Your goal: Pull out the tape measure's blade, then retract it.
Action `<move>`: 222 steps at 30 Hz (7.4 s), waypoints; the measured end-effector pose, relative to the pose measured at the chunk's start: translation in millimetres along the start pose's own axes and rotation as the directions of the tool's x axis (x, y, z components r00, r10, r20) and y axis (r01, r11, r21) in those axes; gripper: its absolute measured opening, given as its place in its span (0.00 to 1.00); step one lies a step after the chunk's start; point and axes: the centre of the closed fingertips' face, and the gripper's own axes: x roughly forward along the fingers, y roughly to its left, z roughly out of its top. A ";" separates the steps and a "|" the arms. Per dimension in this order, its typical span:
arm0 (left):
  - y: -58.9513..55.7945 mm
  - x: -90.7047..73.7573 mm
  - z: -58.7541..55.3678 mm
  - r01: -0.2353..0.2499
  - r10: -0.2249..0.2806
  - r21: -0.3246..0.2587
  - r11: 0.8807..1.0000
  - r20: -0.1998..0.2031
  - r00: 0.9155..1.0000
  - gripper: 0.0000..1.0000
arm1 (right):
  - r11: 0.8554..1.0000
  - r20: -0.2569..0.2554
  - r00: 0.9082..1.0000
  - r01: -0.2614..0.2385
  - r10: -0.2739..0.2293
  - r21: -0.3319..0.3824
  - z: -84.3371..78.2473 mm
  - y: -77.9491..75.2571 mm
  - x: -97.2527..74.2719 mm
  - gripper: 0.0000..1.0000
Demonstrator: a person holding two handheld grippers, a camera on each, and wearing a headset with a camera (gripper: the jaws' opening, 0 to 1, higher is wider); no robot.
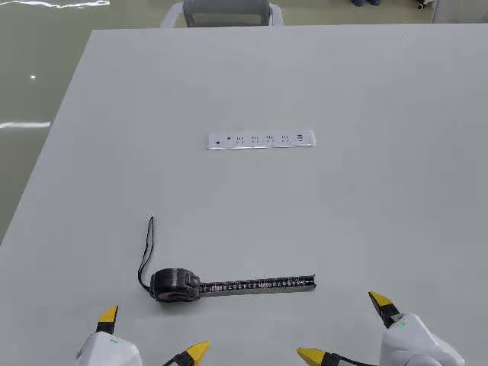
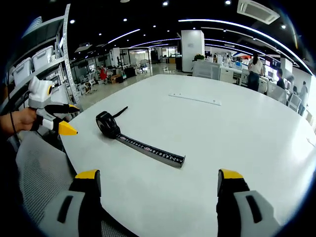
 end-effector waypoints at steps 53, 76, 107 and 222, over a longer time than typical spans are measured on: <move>7.2 47.8 3.1 -0.187 0.194 -0.160 0.969 0.026 0.981 0.92 | 0.997 0.041 0.998 -0.048 0.050 -0.066 6.3 -7.1 22.7 0.77; 20.5 79.1 -12.4 -0.243 0.242 -0.233 0.942 -0.031 0.970 0.84 | 0.955 -0.041 0.977 -0.213 0.209 -0.205 -9.8 -25.0 53.8 0.51; 36.4 93.2 -13.8 -0.284 0.278 -0.279 0.917 -0.061 0.959 0.76 | 0.734 -0.237 0.881 -0.472 0.409 -0.488 -22.0 -41.5 92.8 0.30; 42.3 113.8 -21.8 -0.367 0.360 -0.451 0.813 -0.107 0.927 0.69 | 0.588 -0.319 0.799 -0.595 0.510 -0.548 -20.1 -31.0 108.7 0.13</move>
